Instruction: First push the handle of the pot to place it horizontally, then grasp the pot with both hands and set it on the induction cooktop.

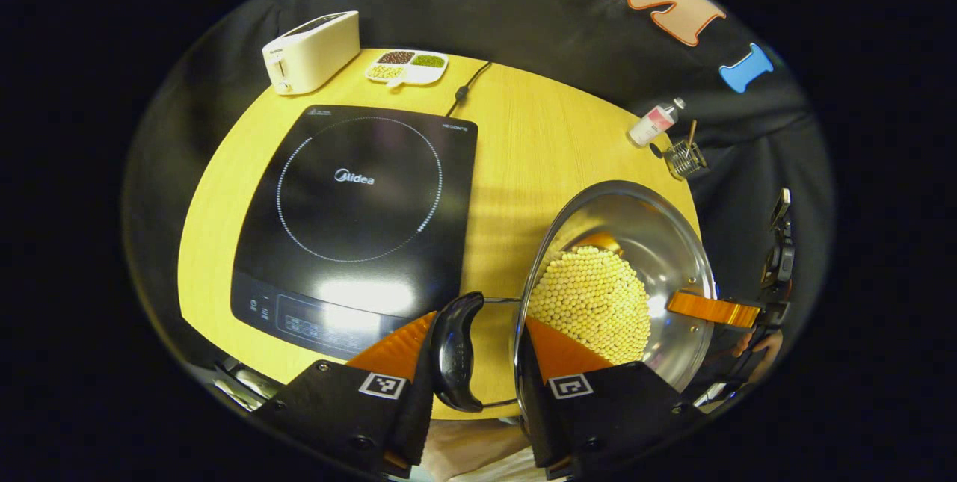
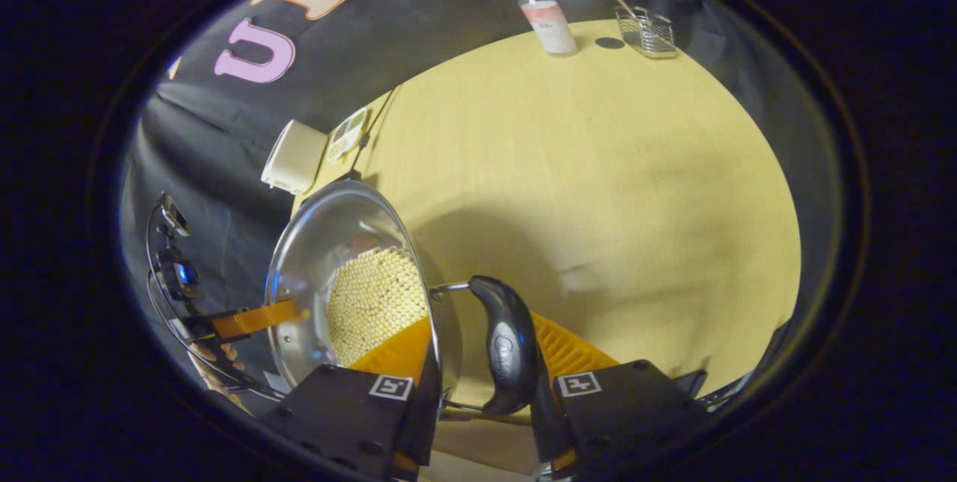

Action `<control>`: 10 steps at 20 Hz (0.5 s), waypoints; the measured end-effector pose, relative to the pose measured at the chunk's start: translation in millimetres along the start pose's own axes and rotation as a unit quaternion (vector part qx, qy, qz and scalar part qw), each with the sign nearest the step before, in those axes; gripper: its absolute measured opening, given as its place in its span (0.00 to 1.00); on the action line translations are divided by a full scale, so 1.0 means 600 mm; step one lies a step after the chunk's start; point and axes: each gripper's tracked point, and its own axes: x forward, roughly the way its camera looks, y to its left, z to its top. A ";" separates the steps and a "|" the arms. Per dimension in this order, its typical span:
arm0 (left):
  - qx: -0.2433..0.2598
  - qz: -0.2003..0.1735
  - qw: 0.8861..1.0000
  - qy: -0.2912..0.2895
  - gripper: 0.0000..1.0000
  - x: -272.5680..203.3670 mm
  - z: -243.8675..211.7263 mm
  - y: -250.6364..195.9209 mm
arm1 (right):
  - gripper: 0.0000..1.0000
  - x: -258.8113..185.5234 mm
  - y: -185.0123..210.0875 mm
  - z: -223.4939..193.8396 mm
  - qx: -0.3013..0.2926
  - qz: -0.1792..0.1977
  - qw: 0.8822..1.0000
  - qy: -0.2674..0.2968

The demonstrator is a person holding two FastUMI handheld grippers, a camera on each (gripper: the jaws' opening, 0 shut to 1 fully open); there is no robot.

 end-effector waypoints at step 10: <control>0.017 -0.013 1.000 0.000 0.55 -0.043 0.054 0.201 | 0.55 0.052 0.208 -0.053 0.025 -0.024 0.999 -0.024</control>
